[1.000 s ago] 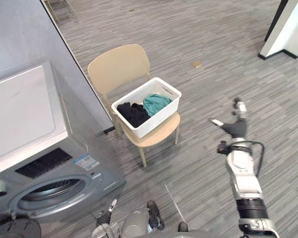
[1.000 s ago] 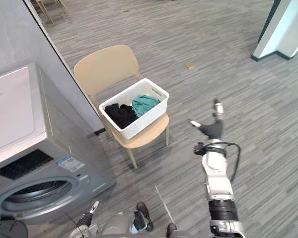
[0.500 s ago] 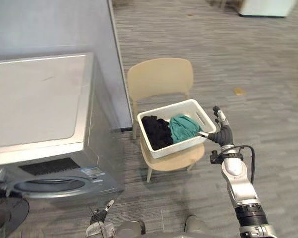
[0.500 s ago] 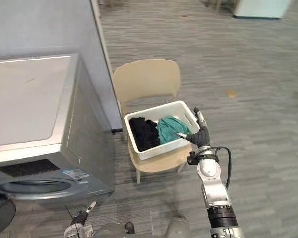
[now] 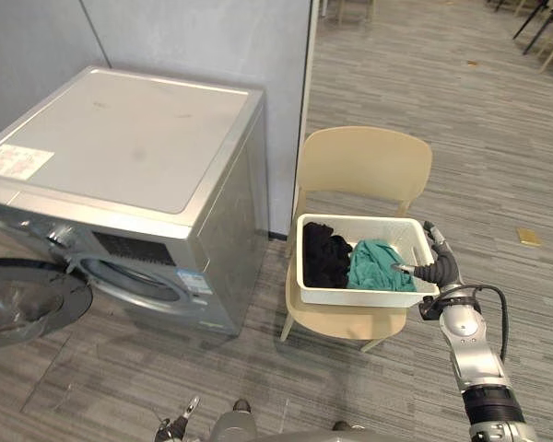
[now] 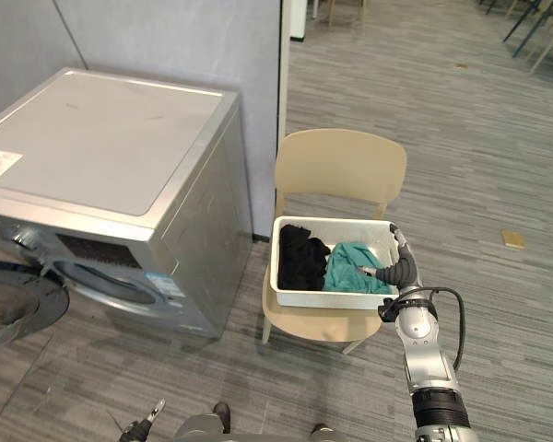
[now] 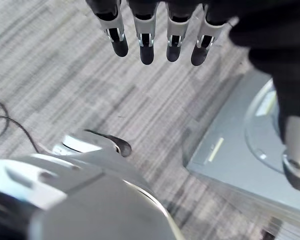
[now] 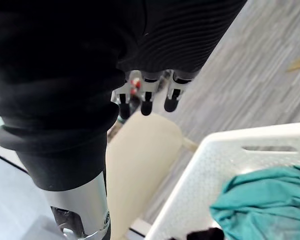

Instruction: Pick up the laundry basket with both hands and put the clothes into the washing machine.

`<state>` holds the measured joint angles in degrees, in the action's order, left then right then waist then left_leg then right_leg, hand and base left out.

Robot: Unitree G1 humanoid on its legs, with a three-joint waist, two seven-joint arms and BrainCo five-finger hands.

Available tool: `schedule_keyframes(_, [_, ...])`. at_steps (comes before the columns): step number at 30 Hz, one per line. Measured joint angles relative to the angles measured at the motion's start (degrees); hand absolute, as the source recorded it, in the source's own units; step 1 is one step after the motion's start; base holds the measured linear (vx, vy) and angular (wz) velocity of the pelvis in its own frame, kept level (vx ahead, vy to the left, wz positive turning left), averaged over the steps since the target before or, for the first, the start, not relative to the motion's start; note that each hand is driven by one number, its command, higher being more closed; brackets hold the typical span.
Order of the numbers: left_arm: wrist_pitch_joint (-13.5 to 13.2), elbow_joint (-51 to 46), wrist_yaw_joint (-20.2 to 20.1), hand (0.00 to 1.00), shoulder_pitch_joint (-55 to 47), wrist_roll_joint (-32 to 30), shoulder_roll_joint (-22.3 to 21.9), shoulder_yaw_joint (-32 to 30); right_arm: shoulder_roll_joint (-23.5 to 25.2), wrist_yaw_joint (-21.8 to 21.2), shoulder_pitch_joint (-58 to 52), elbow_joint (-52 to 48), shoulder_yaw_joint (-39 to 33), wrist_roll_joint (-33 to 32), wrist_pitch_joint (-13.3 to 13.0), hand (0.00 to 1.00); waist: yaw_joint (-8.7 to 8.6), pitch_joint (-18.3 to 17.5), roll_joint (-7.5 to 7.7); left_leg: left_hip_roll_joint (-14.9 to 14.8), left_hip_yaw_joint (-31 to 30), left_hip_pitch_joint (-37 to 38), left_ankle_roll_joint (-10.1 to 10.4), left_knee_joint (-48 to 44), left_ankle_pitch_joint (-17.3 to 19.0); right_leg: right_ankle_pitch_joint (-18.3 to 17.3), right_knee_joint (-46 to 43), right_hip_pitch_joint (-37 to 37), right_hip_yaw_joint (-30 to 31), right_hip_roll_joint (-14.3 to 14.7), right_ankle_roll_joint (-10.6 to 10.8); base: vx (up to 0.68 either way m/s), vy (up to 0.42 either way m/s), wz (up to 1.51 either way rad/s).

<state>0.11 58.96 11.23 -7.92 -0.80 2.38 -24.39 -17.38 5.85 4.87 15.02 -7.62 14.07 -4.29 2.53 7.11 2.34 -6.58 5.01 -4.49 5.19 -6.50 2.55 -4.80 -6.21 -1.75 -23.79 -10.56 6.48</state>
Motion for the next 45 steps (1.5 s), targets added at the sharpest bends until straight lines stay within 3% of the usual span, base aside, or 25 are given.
schedule_keyframes(3, [0.2,0.0,0.0,0.0,0.4,0.1,0.1,0.0,0.2,0.0,0.1,4.4,-1.1,-0.1,1.4,0.0,1.56,0.4,0.21,0.2,-0.2,-1.3,0.2,3.0,-2.6,0.7,0.1,1.7,-1.4,-0.1,-0.3,-0.1,0.02,0.3])
schedule_keyframes(7, [0.0,-0.2,0.1,0.0,3.1,1.3,1.1,-0.2,-0.6,0.5,7.1,9.0,-0.8,-1.2,2.7,0.0,1.58,4.0,0.46,0.3,1.2,-5.2,-0.2,4.0,-3.4,1.4,-1.3,6.0,-0.9,-0.7,-0.5,-0.17,0.067,0.0])
schedule_keyframes(8, [-0.9,-0.5,0.6,0.0,8.0,4.3,3.9,-0.9,-7.1,0.8,19.6,13.8,1.0,-4.2,3.1,0.0,1.64,9.8,-0.04,0.6,3.5,-9.7,-1.6,4.4,-6.8,3.6,-2.1,12.3,0.5,-1.4,-0.9,-0.12,0.1,-0.13])
schedule_keyframes(13, [-1.6,-0.5,1.5,0.0,9.1,5.9,4.9,-1.0,-8.0,1.6,22.6,14.9,2.0,-5.4,3.1,0.0,2.78,10.7,-0.09,0.7,3.7,-10.0,-1.7,4.3,-6.8,3.6,-2.1,12.9,0.9,-1.5,-0.9,0.03,0.023,-0.06])
schedule_keyframes(19, [-4.4,-2.9,1.5,0.0,14.1,12.2,4.7,-0.9,-16.0,4.2,38.9,19.9,4.5,-11.8,3.2,0.0,3.07,16.4,-0.93,0.6,2.9,-15.1,-1.8,5.5,-9.1,4.6,-2.3,18.1,0.2,-1.3,-1.5,-0.05,0.007,0.07])
schedule_keyframes(25, [-4.5,-3.7,1.6,0.0,20.6,16.6,2.7,5.4,-15.6,4.1,43.8,20.6,9.5,-11.8,4.1,0.0,4.46,17.0,-1.23,0.8,1.9,-17.2,-1.4,5.4,-9.4,4.6,-2.4,19.5,-0.8,-1.5,-1.5,0.02,0.0,0.09])
schedule_keyframes(28, [-5.9,-14.6,1.4,0.0,16.7,18.4,1.4,11.5,-14.8,4.3,47.5,24.5,9.8,-11.8,5.0,0.0,4.56,17.9,-1.79,1.0,0.2,-18.2,-1.5,4.4,-9.6,4.6,-2.7,19.3,-2.2,-1.6,-1.5,0.02,-0.01,0.23])
schedule_keyframes(30, [-8.2,-23.3,0.5,0.0,10.0,20.6,0.4,14.7,-17.2,4.5,49.3,26.8,9.2,-11.8,5.5,0.0,5.06,18.9,-3.27,1.1,-0.4,-19.0,-1.5,3.8,-9.6,4.6,-2.5,19.2,-3.1,-1.7,-1.5,0.01,-0.006,0.19])
schedule_keyframes(32, [-8.1,-22.2,-0.4,0.0,7.7,22.5,0.0,15.4,-19.2,4.5,50.4,28.9,9.1,-11.9,6.0,0.0,7.05,19.8,-4.82,1.0,-0.4,-19.5,-1.5,4.1,-9.6,4.6,-2.5,19.7,-3.1,-1.5,-1.5,-0.01,-0.003,0.03])
schedule_keyframes(40, [-7.8,-22.3,-1.3,0.0,7.5,23.0,-0.6,17.6,-17.8,4.3,52.1,33.5,9.3,-12.3,7.3,0.0,7.71,19.9,-4.83,1.2,-1.7,-21.7,-1.4,6.1,-11.6,4.6,-2.4,21.2,-5.3,-1.5,-1.5,-0.01,-0.008,0.13])
schedule_keyframes(45, [-7.9,-22.3,-3.4,0.0,8.2,28.4,-0.5,19.8,-17.9,3.8,55.4,41.1,9.4,-10.9,8.4,0.0,7.89,19.9,-4.81,1.1,-2.0,-21.6,-1.3,8.8,-13.6,4.6,-2.4,21.7,-6.3,-1.3,-1.5,-0.03,-0.01,0.1])
